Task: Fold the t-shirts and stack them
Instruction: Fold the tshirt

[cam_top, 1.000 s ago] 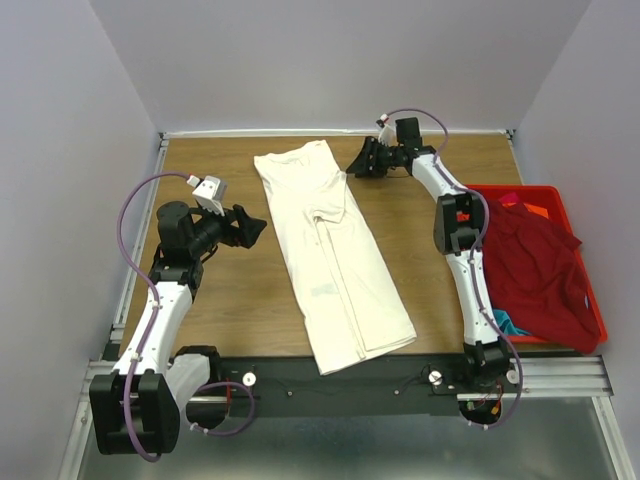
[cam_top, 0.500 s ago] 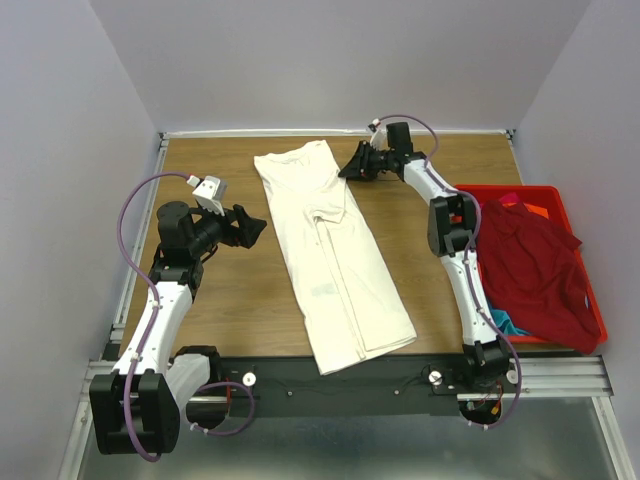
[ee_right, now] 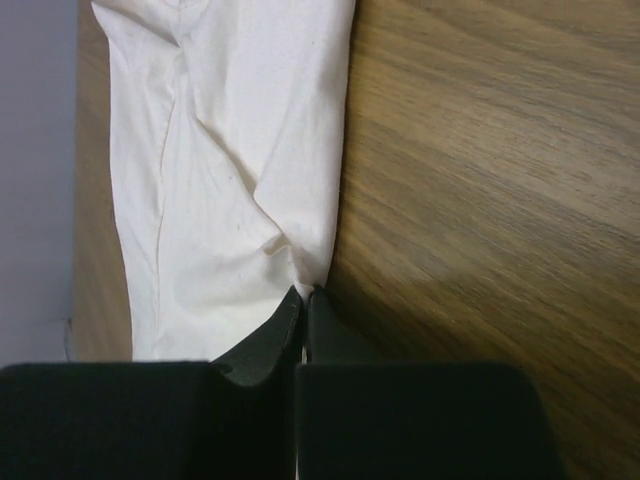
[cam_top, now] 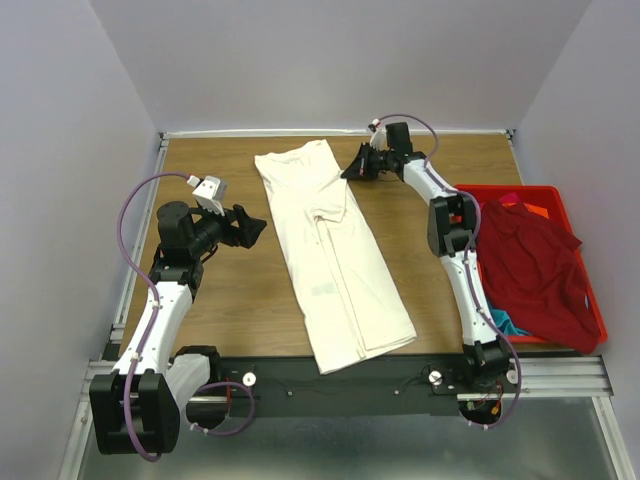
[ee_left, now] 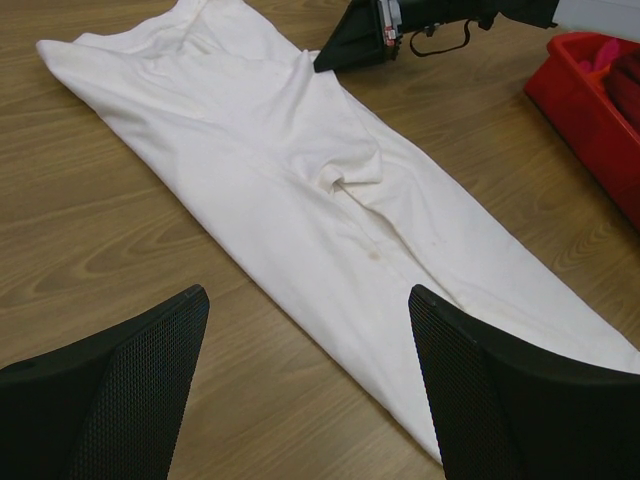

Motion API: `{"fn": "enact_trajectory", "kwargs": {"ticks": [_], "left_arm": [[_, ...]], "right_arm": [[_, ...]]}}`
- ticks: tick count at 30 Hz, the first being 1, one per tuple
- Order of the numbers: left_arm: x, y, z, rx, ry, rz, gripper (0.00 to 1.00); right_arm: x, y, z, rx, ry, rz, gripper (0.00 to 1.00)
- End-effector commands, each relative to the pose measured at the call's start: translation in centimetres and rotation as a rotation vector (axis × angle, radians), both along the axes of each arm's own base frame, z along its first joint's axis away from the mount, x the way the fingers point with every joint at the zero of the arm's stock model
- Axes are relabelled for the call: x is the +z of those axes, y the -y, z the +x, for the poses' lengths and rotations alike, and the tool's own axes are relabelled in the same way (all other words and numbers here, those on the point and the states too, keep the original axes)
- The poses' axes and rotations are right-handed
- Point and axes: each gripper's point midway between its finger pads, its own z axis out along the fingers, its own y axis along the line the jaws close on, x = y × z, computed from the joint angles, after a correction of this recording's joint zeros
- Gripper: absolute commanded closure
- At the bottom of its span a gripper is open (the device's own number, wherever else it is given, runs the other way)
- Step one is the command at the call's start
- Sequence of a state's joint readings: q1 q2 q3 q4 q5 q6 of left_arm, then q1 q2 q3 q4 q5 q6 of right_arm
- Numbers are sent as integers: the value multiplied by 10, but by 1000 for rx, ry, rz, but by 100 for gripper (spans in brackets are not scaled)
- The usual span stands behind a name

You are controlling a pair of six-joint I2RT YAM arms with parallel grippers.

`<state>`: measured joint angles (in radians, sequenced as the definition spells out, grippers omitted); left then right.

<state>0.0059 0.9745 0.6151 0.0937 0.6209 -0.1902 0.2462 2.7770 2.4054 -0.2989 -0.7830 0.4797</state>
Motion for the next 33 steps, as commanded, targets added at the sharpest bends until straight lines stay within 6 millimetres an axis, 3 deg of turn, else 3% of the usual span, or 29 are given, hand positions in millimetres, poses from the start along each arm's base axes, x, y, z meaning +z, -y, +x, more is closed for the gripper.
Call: {"fn": "enact_trajectory", "kwargs": {"ticks": [1,3,5,11,14,16,20,25,30,33], "left_arm": [[11,1,0,-7,33,7,11],[13,2,-2,-11,41,6,11],[14,2,-2,-11,44,6,11],[14,3,-4,-17,46,3,11],[14,2,-3,-14,45,4,11],[13,2,-3,-14,42,4,11],[12,2,-3,-14,40,4,11],[11,2,-2,-12,35,5,11],[10,2,-1,-9,32,5,11],[9,1,-1,-8,29,6,11]], "right_arm": [[41,4,9,-24,106,-44,92],[45,6,7,-27,115,-57,78],[44,7,6,-28,113,-58,76],[37,7,3,-25,99,-68,77],[36,6,3,-20,100,-63,92],[37,6,4,-20,101,-59,94],[30,5,5,-21,89,-58,91],[18,6,7,-28,71,-60,76],[13,4,8,-28,66,-56,76],[15,2,9,-21,72,-50,84]]}}
